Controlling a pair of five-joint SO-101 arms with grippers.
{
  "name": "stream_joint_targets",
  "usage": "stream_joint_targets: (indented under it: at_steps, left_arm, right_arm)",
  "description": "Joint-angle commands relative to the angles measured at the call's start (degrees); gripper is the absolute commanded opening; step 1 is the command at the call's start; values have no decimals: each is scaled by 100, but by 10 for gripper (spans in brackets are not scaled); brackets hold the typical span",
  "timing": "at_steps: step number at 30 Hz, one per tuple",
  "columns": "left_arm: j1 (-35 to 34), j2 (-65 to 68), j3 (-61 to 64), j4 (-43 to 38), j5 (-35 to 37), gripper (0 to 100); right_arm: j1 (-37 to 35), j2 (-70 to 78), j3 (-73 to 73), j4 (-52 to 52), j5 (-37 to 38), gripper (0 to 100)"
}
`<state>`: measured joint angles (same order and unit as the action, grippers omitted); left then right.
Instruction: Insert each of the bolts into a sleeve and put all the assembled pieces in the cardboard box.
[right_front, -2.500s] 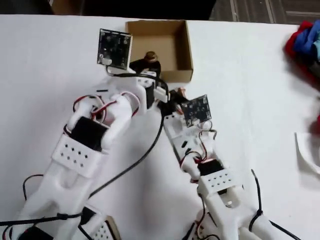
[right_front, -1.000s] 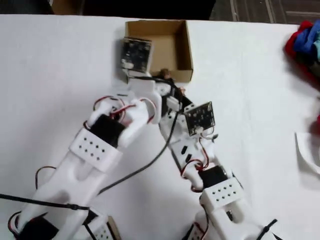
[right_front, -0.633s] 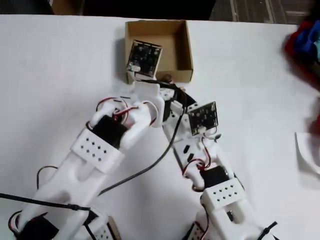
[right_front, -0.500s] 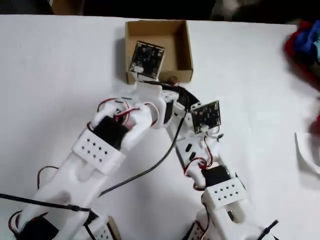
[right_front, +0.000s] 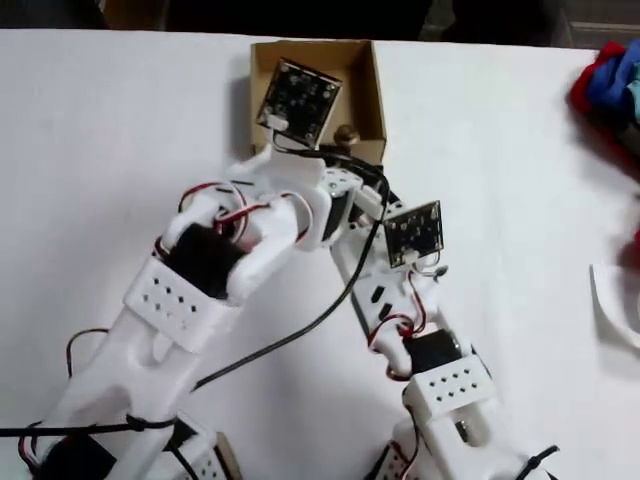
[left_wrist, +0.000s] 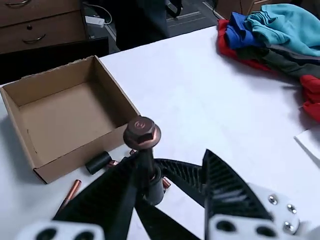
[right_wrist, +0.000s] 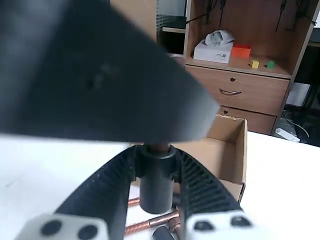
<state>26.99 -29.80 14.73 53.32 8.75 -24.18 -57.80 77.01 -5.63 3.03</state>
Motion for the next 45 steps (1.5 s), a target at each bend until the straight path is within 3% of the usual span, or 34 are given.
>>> stream_joint_targets:
  at_steps: [1, 7, 15, 27, 35, 40, 45]
  left_arm:
    - [-35, -35, -207, -18, -53, 192]
    - [-62, -9, 198, -97, -35, 192]
    - [-264, -44, 936, -879, -62, 194]
    - [-554, -53, 462, -826, -62, 192]
    - [-897, -62, -435, -457, -79, 187]
    - [-1697, -62, -523, -387, -563, 15]
    - [-2426, -62, -251, -79, -554, 27]
  right_arm:
    - [40, -180, -308, 13, -26, 21]
    - [48, -189, -308, -4, -26, 21]
    - [48, -189, -308, -13, -26, 21]
    - [57, -180, -281, 31, -18, 21]
    - [479, 444, -466, 374, -26, 21]
    - [822, 1666, -1407, 1420, -35, 21]
    - [1077, 3327, -3596, 3037, -35, 20]
